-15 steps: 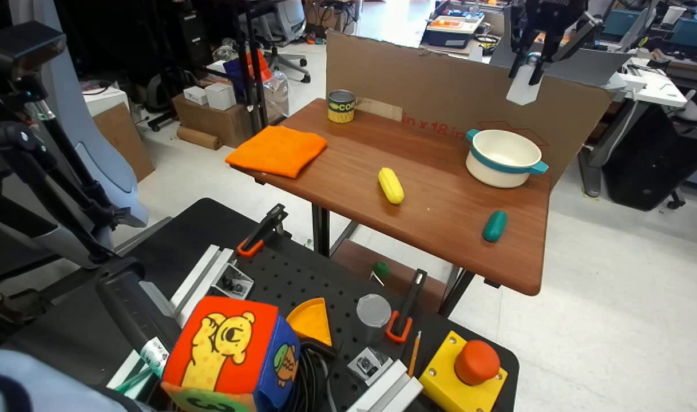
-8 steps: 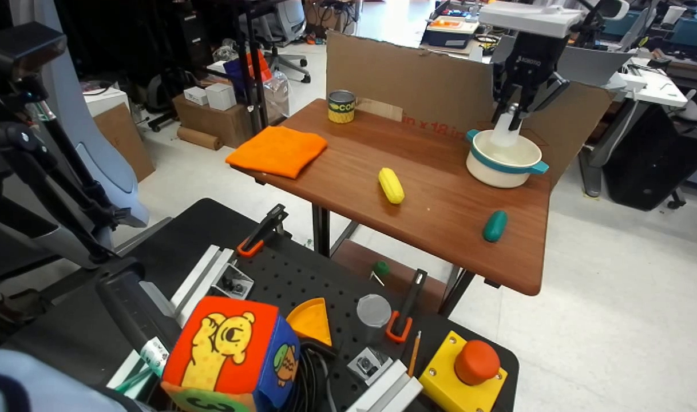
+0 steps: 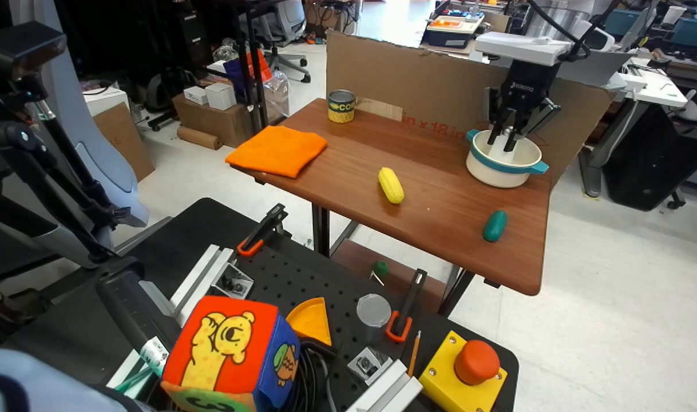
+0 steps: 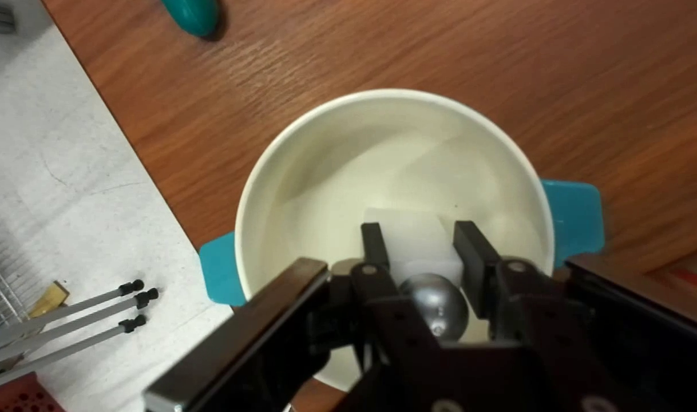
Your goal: Pick up the salt cellar from the table and put it in the white bowl.
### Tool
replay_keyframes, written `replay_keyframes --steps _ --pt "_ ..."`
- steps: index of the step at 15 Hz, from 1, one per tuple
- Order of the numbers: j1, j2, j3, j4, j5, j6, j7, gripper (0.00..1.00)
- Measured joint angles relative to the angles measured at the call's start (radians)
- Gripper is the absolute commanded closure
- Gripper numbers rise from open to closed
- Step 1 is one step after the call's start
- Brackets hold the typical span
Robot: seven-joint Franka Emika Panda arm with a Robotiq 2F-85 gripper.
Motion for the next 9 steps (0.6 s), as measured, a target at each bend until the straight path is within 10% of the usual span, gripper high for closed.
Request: replay_keyframes --steps 1,9 --pt "-0.001 0.008 0.0 0.008 0.0 0.002 0.0 0.32" --pt "-0.008 -0.059 0.04 -0.042 0.034 0.025 -0.105 0.0"
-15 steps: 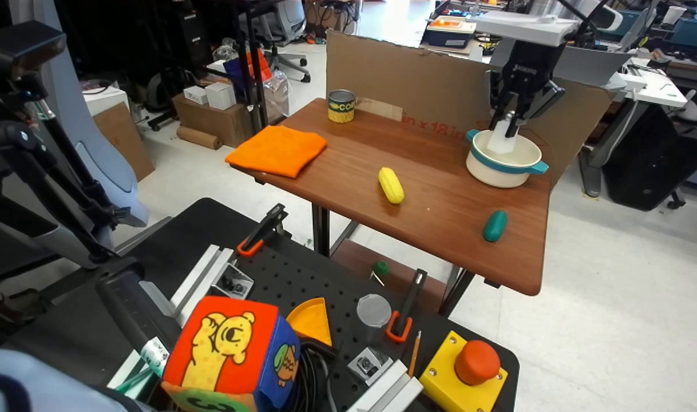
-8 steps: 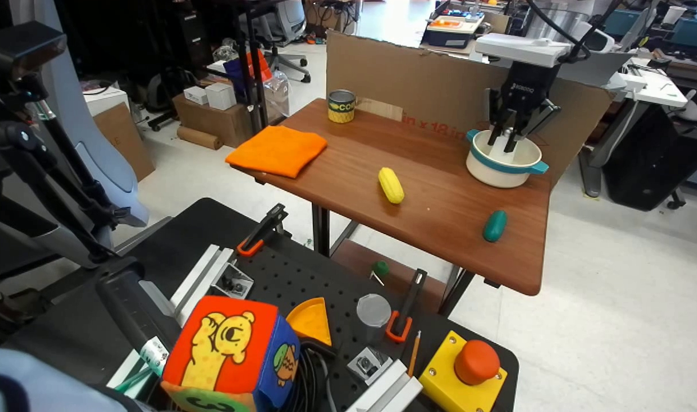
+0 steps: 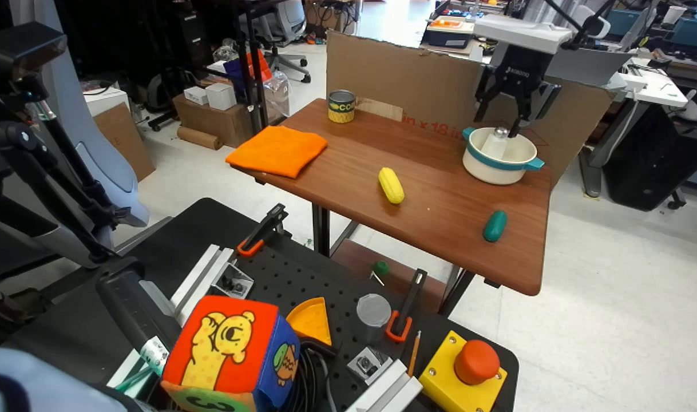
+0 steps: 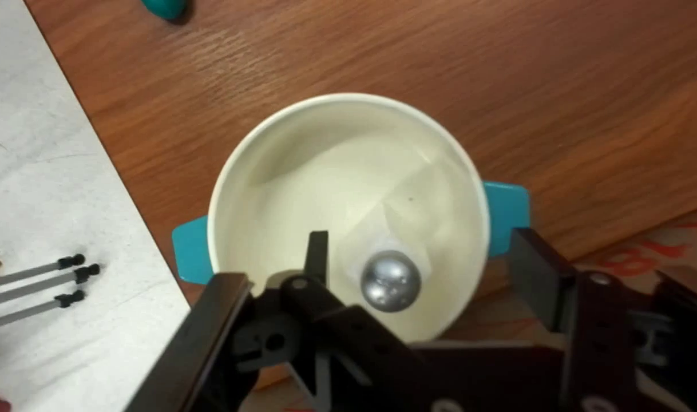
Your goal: Pick up the salt cellar from the table and put it in the white bowl.
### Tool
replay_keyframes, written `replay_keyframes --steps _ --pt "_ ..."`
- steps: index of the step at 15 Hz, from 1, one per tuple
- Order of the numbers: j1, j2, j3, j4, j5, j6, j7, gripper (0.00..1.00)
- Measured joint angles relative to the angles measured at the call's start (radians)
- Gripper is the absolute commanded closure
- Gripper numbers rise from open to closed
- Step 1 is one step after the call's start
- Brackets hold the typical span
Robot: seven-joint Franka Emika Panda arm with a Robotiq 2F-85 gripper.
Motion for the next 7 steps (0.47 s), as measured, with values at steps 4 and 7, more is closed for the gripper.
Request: replay_keyframes --steps 4,7 --pt "-0.012 -0.193 0.049 -0.165 0.07 0.058 -0.128 0.0" --pt "-0.017 -0.264 0.059 -0.237 0.077 0.066 -0.15 0.0"
